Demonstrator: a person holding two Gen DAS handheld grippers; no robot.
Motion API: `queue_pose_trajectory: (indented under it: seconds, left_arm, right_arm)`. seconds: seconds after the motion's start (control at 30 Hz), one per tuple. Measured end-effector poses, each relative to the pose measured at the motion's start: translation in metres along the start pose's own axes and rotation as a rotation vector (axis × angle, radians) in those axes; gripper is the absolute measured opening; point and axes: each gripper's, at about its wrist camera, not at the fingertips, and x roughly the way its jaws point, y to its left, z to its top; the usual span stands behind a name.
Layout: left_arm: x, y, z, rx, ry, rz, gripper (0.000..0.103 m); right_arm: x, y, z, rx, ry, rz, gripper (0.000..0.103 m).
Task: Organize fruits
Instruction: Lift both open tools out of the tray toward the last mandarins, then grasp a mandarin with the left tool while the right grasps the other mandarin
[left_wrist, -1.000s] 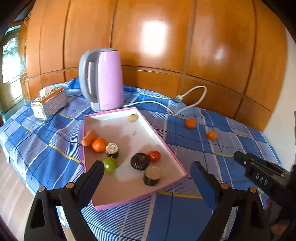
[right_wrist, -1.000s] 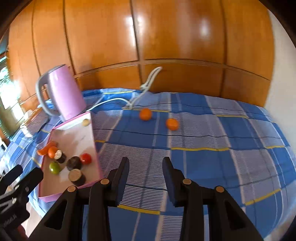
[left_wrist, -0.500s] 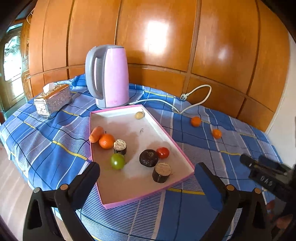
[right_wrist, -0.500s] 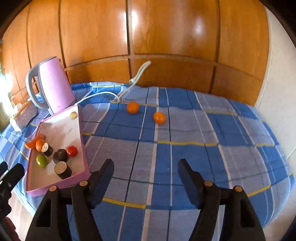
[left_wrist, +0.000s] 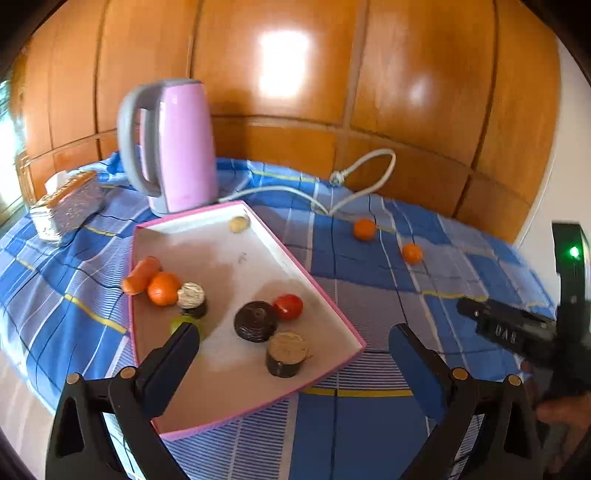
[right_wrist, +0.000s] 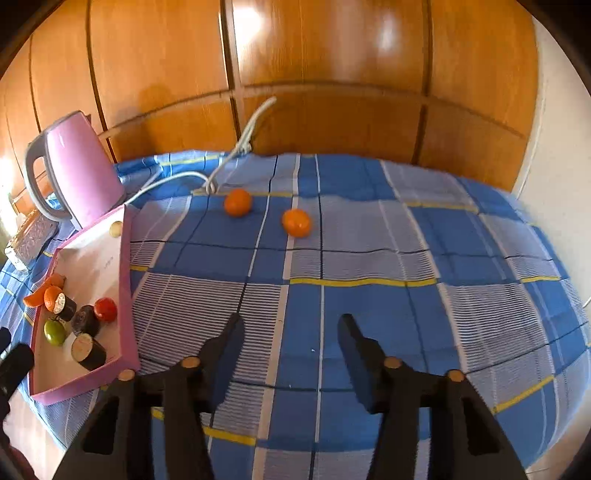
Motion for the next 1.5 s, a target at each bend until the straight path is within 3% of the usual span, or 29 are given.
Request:
queue_pose_trajectory:
  seconds: [0.13,0.27,0.63,0.67,0.7,0.8,0.83,0.87,1.2,1.5]
  left_arm:
    - [0.019,-0.010,0.009,0.053,0.043,0.049,0.103]
    - [0.036,-0.009,0.024,0.002,0.061,0.049,0.102]
    - [0.090,-0.029,0.074,0.009,0.090,-0.002,0.099]
    - [0.096,-0.032,0.078,0.010,0.101,-0.007,0.095]
    - [0.099,-0.034,0.081,0.009,0.106,-0.013,0.093]
    - [0.114,-0.040,0.089,0.005,0.125,-0.033,0.080]
    - [0.120,-0.044,0.092,0.007,0.137,-0.054,0.071]
    - [0.124,-0.048,0.094,0.011,0.145,-0.063,0.070]
    - [0.197,-0.093,0.119,0.026,0.213,-0.113,0.070]
    - [0.254,-0.106,0.134,-0.016,0.274,-0.081,0.071]
  right_arm:
    - [0.026,-0.013,0.015,0.058,0.032,0.074,0.052]
    - [0.051,-0.019,0.039,0.075,0.042,0.097,0.052]
    - [0.130,-0.021,0.092,0.017,0.077,0.013,0.051]
    - [0.137,-0.019,0.093,0.004,0.098,0.007,0.034]
    - [0.141,-0.018,0.093,-0.003,0.110,0.020,0.030]
    - [0.135,-0.015,0.091,-0.027,0.081,0.046,0.029]
    - [0.131,-0.015,0.090,-0.026,0.075,0.046,0.029]
    - [0.128,-0.016,0.089,-0.023,0.069,0.047,0.029]
    - [0.110,-0.052,0.071,0.021,0.058,0.036,0.028]
    - [0.116,-0.058,0.069,0.015,0.060,0.095,0.031]
